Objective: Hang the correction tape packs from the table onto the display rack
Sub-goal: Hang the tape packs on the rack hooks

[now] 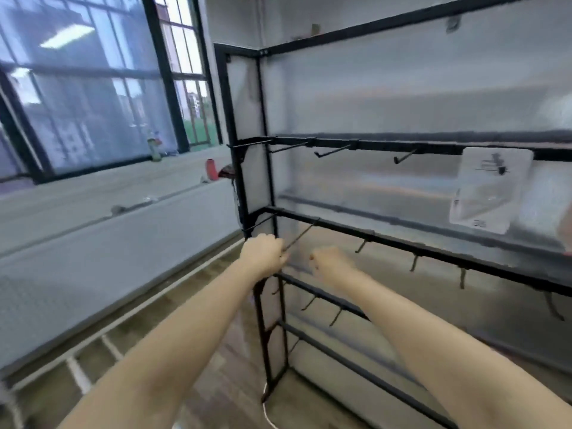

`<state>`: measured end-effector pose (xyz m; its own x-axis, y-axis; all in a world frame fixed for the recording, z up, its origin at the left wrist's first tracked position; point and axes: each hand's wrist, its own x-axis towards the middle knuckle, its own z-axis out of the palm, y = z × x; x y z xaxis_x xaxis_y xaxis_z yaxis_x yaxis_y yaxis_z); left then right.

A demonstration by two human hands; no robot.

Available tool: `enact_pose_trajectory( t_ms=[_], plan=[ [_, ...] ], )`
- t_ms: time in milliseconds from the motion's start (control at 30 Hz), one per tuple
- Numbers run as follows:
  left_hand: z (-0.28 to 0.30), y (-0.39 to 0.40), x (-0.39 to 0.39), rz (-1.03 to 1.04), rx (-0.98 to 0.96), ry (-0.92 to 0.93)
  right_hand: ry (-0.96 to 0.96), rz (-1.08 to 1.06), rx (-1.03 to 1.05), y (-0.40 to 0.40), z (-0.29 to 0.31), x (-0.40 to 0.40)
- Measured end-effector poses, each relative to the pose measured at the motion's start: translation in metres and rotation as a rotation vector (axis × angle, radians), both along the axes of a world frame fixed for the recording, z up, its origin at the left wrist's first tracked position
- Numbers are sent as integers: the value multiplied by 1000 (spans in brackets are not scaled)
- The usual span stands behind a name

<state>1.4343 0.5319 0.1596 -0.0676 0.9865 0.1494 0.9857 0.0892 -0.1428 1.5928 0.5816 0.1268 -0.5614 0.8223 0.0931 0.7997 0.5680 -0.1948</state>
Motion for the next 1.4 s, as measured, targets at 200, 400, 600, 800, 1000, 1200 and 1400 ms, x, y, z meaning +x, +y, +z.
enact_pose_trajectory(
  t_ms=[200,400,600,800,1000,1200,1400],
  plan=[
    [4,-121,-189,327,-61,49,-14,347,51,-79,-6,-217],
    [-15,-256,-329,692,-138,57,-15,637,31,-183,-22,-397],
    [-42,-348,-441,946,-145,-18,-47,862,-6,-258,-33,-541],
    [-59,-401,-561,1110,-168,-73,-144,1001,2,-302,-53,-696],
    [-64,-426,-696,1264,-132,-139,-147,1060,-36,-314,-34,-860],
    [-75,-447,-810,1339,-116,-192,-177,1039,-78,-321,-51,-997],
    [-108,-477,-929,1345,-150,-274,-316,1099,-69,-353,-98,-1114]
  ],
)
